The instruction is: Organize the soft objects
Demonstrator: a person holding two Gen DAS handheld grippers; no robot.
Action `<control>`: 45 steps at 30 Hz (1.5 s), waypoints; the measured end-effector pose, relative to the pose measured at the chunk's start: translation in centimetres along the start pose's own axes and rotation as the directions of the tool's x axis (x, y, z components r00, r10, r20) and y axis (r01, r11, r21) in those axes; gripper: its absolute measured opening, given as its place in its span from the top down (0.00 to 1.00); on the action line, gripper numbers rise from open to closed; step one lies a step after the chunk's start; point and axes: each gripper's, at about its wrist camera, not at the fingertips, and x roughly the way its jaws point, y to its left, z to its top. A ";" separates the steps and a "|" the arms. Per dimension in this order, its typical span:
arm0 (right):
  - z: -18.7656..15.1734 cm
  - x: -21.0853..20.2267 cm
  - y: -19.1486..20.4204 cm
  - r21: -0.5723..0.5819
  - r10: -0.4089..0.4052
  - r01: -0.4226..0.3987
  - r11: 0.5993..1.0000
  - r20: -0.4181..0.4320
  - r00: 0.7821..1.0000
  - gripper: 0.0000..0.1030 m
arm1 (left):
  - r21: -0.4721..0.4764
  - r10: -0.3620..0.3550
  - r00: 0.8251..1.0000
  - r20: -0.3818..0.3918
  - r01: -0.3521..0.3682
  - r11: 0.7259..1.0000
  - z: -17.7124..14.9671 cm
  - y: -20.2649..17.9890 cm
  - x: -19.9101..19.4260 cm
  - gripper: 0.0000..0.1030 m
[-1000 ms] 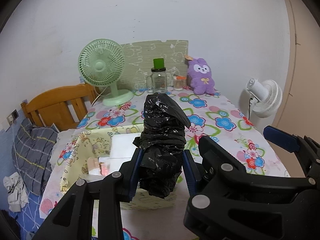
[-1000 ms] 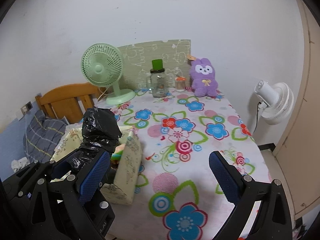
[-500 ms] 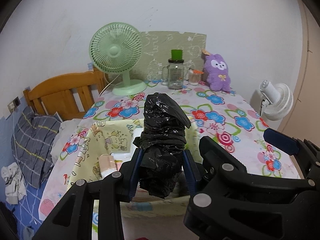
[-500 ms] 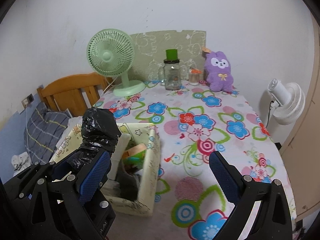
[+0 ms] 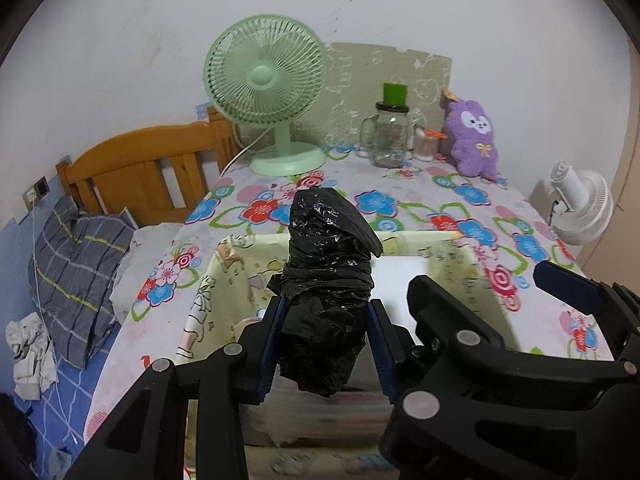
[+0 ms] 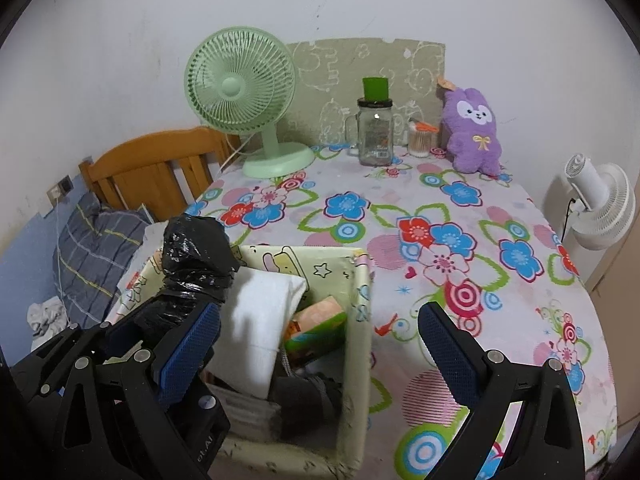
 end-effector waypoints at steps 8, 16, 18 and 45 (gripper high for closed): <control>-0.3 2.7 0.9 -0.002 0.013 -0.013 1.000 -0.053 0.999 0.02 | -0.041 0.032 0.998 -0.055 -0.034 0.999 -0.6 1.5 2.3 0.25; -0.4 2.3 0.6 -0.012 0.011 -0.011 1.000 -0.044 0.999 0.02 | -0.031 0.043 0.998 -0.036 -0.044 0.999 -0.7 0.7 1.4 0.11; -0.5 1.9 0.3 -0.012 0.011 -0.011 1.000 -0.039 0.999 0.02 | -0.026 0.042 0.999 -0.032 -0.043 0.999 -0.7 0.3 1.0 0.10; -1.8 -8.9 -6.2 0.026 -0.043 0.040 0.999 0.141 0.989 0.02 | 0.056 -0.047 0.989 0.143 0.040 0.998 -0.7 -7.4 -6.9 0.00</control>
